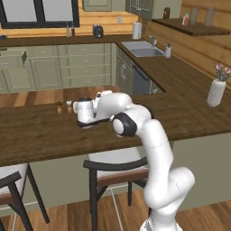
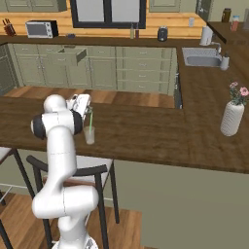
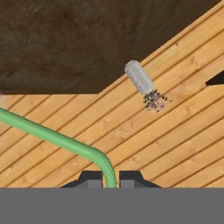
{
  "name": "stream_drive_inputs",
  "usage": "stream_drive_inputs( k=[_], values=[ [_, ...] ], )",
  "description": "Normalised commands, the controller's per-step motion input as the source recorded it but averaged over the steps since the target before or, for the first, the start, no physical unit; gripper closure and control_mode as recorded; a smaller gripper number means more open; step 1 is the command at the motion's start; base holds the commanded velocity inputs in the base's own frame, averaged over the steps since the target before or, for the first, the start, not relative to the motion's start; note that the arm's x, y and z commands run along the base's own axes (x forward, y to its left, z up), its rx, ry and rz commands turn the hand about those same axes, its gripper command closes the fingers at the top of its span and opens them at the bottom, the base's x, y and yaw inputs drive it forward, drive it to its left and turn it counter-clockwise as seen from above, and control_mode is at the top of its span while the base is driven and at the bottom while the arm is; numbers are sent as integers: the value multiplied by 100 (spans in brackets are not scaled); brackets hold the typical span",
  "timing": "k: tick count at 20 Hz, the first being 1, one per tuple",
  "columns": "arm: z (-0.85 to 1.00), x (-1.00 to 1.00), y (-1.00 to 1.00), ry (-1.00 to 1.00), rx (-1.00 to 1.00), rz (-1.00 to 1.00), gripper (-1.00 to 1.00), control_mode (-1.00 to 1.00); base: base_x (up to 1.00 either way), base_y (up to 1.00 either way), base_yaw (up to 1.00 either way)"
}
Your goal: Take a straw from the drawer in front and place it inside the glass cup on the dining counter.
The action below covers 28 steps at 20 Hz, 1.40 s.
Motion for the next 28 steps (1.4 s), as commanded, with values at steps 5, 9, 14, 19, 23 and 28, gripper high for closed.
stream_drive_inputs(
  k=[5, 9, 14, 19, 23, 28],
  values=[
    [-24, 7, 0, 0, 0, 0, 100, -100, 0, 0, 0],
    [-13, -11, 0, 0, 0, 0, 100, -100, 0, 0, 0],
    [0, -58, -9, 0, 0, 0, 100, -100, 0, 0, 0],
    [-7, -19, -10, 0, 0, 0, 100, -100, 0, 0, 0],
    [-8, 0, -11, 0, 0, 0, -100, -100, 0, 0, 0],
    [0, 0, -7, 0, 0, 0, -100, -100, 0, 0, 0]
  ],
)
